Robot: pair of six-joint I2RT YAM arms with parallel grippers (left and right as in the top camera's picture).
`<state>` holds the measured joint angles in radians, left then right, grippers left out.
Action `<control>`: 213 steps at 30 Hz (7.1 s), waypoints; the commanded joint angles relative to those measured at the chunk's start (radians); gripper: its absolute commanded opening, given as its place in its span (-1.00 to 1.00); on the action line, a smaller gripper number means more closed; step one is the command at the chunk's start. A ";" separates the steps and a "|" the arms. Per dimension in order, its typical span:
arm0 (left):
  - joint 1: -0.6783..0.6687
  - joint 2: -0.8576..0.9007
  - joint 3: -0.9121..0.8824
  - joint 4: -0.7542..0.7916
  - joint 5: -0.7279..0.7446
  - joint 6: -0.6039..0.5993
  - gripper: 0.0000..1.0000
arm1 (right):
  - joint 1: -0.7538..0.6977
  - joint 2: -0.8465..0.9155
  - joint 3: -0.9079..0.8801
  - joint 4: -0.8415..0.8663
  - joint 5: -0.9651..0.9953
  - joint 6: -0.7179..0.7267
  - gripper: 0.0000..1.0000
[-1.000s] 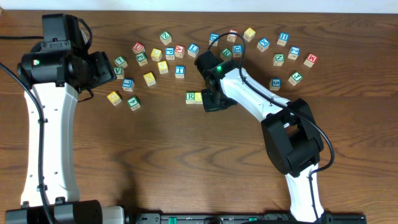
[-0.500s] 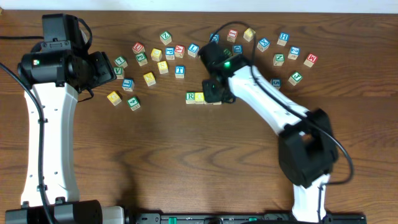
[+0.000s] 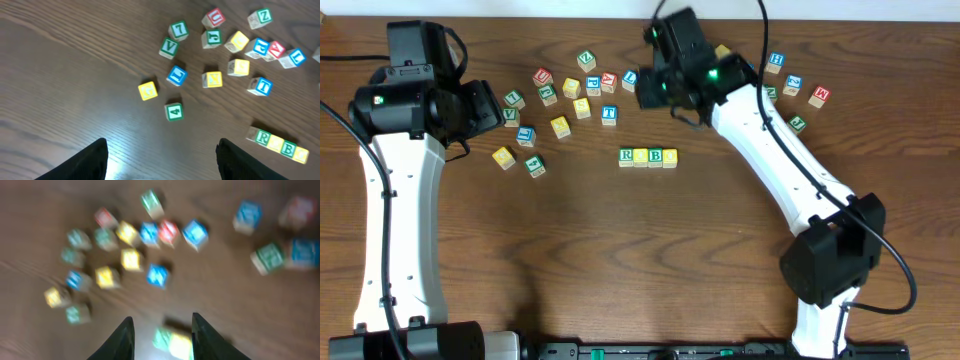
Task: Spell out ROBOT
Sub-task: 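Lift the right gripper and move it over the blue T block, then close the right gripper on the blue T block and lift, then carry the blue T block left toward the end of the row, then lower the blue T block right of the second O block and release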
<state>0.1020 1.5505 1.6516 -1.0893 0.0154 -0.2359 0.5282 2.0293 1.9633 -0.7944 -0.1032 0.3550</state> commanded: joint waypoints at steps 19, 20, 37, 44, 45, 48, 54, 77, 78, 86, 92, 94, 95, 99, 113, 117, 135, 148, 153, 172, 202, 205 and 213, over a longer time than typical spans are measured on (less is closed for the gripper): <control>0.004 0.011 -0.011 -0.005 -0.140 -0.005 0.37 | 0.134 0.335 0.075 0.254 0.175 0.158 -0.09; 0.004 0.011 -0.011 -0.005 -0.140 -0.005 0.37 | 0.138 0.345 0.075 0.261 0.182 0.161 -0.08; 0.004 0.011 -0.011 -0.005 -0.140 -0.005 0.37 | 0.148 0.442 0.075 0.333 0.292 0.192 -0.05; 0.004 0.022 -0.011 -0.005 -0.140 -0.005 0.37 | 0.154 0.461 0.075 0.343 0.296 0.191 -0.04; 0.004 0.025 -0.011 -0.005 -0.140 -0.005 0.37 | 0.154 0.467 0.075 0.349 0.296 0.191 -0.02; 0.004 0.030 -0.011 -0.005 -0.139 -0.005 0.37 | 0.153 0.477 0.075 0.354 0.296 0.191 0.00; 0.004 0.031 -0.011 -0.005 -0.139 -0.005 0.37 | 0.153 0.481 0.073 0.354 0.296 0.191 -0.11; 0.004 0.031 -0.011 -0.006 -0.132 -0.005 0.37 | 0.083 0.355 0.073 0.180 0.295 0.164 -0.53; 0.004 0.031 -0.011 -0.006 -0.132 -0.005 0.37 | 0.074 0.342 0.074 0.160 0.294 0.159 -0.53; 0.004 0.031 -0.011 -0.010 -0.132 -0.005 0.37 | -0.041 0.259 0.073 -0.061 0.209 0.113 -0.47; 0.004 0.031 -0.011 -0.009 -0.132 -0.005 0.37 | -0.122 0.264 0.044 -0.262 0.100 0.058 -0.50; 0.004 0.031 -0.011 -0.008 -0.132 -0.005 0.37 | -0.128 0.264 0.029 -0.303 0.093 0.039 -0.51; 0.004 0.031 -0.011 -0.008 -0.132 -0.005 0.37 | -0.128 0.264 0.016 -0.333 0.093 0.039 -0.50; 0.004 0.031 -0.011 -0.008 -0.132 -0.005 0.37 | -0.126 0.264 -0.003 -0.370 0.092 0.039 -0.49; 0.004 0.031 -0.011 0.000 -0.132 -0.005 0.37 | -0.101 0.264 -0.122 -0.330 0.085 0.040 -0.42; 0.004 0.031 -0.011 0.000 -0.132 -0.005 0.37 | -0.101 0.264 -0.121 -0.319 0.080 0.041 -0.35; 0.004 0.031 -0.011 0.002 -0.132 -0.005 0.37 | -0.115 0.093 -0.031 -0.442 0.074 0.013 -0.38; 0.004 0.031 -0.011 0.006 -0.132 -0.005 0.37 | -0.036 0.077 -0.230 -0.470 0.072 0.057 -0.97; 0.004 0.031 -0.011 0.006 -0.132 -0.005 0.37 | -0.034 0.077 -0.299 -0.396 0.075 0.060 -0.97; 0.004 0.031 -0.011 0.006 -0.132 -0.005 0.37 | -0.050 0.077 -0.421 -0.188 0.179 0.048 -0.97; 0.004 0.031 -0.011 0.006 -0.132 -0.009 0.37 | -0.087 -0.030 -0.377 -0.108 0.195 0.016 -0.98; 0.004 0.031 -0.011 0.006 -0.132 -0.009 0.37 | -0.100 -0.020 -0.383 -0.085 0.192 0.035 -0.98; 0.004 0.031 -0.011 0.006 -0.132 -0.009 0.37 | -0.104 0.004 -0.421 0.049 0.227 0.086 -0.97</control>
<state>0.1020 1.5745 1.6493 -1.0809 -0.1108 -0.2359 0.4278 2.0209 1.5589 -0.7620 0.1020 0.4099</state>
